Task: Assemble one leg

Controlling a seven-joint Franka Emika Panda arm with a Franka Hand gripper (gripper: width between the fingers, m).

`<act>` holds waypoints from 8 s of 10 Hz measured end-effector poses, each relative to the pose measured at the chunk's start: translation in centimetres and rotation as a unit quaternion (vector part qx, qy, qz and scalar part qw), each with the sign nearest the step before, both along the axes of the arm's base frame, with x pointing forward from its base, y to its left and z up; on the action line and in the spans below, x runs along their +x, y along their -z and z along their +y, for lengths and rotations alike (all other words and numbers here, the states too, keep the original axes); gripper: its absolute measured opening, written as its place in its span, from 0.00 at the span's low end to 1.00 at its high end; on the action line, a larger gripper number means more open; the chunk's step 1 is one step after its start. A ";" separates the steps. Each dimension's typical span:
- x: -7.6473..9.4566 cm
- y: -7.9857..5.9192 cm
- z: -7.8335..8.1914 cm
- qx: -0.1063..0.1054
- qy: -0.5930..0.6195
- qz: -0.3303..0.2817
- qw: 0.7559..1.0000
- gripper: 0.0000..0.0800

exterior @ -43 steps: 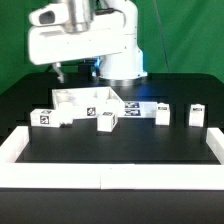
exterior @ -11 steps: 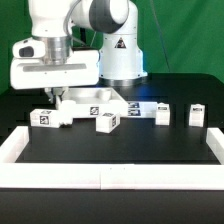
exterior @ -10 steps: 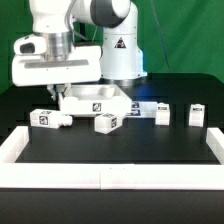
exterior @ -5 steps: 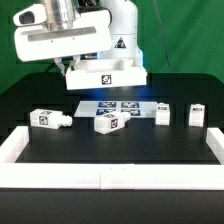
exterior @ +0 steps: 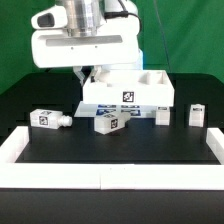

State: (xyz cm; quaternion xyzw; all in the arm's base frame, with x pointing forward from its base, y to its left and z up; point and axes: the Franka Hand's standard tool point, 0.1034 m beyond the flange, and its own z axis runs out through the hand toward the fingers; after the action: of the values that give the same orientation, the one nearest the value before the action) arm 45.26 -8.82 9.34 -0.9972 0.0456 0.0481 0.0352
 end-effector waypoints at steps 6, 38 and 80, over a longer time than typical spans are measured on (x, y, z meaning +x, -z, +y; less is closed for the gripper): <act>1.0 0.2 0.7 -0.001 0.005 0.007 1.000 0.07; 11.4 5.5 7.0 -0.013 0.002 0.009 1.000 0.71; 7.2 0.0 14.5 0.013 0.025 0.288 0.957 0.36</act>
Offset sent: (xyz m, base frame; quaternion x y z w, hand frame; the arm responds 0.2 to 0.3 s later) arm 0.0000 0.0000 0.0000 0.0000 0.0000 0.0000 1.0000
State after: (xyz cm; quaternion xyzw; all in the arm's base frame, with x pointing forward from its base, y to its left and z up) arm 52.44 5.64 9.36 -0.9390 0.0778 0.3333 0.0343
